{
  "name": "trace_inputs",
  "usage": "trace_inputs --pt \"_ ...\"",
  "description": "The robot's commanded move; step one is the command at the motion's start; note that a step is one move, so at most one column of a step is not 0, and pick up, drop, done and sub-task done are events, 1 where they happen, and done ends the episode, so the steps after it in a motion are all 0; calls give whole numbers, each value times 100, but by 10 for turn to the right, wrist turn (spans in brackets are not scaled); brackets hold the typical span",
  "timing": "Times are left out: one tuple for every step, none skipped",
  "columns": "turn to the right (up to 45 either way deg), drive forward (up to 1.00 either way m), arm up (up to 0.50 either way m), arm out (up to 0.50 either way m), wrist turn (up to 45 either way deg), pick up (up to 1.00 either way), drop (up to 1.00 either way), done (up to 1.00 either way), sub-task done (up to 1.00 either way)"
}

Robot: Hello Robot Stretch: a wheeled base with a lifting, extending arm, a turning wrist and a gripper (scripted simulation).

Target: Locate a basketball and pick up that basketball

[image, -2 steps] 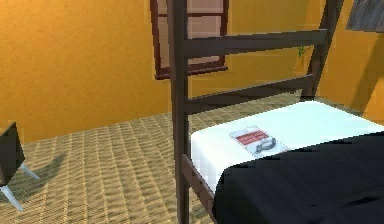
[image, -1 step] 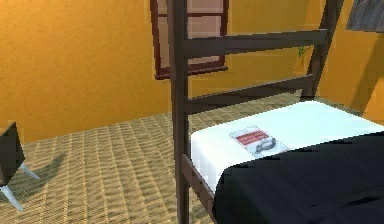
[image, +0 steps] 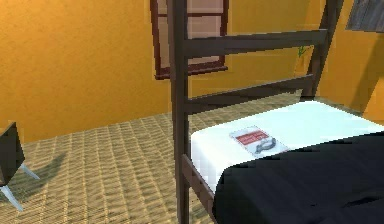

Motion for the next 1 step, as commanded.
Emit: trace_inputs --pt "0 0 0 0 180 0 0 0 0"
